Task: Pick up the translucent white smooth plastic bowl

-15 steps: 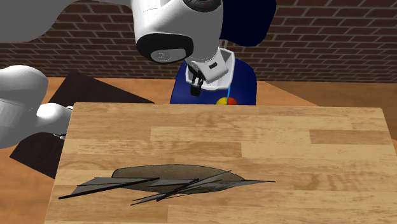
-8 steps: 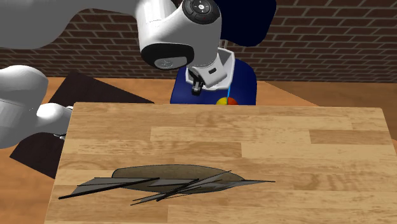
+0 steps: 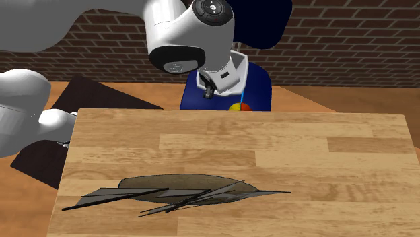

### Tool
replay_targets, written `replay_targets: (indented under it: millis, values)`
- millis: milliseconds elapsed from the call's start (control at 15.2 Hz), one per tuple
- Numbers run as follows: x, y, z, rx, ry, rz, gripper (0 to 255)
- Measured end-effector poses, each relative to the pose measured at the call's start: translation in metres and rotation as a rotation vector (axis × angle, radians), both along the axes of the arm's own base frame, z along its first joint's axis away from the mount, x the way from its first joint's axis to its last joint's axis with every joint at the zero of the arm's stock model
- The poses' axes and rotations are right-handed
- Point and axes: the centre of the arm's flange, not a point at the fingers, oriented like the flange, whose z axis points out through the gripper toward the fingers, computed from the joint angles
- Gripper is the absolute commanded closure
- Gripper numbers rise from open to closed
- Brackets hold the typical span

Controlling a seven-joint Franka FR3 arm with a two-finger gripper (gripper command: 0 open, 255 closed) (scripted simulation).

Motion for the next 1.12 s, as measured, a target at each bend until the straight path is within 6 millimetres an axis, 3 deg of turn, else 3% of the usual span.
replay_targets:
  millis: [330, 1122]
  values:
    - [-0.001, 0.000, 0.015, 0.000, 0.001, 0.000, 255]
    - [0.000, 0.001, 0.076, -0.001, 0.002, 0.000, 255]
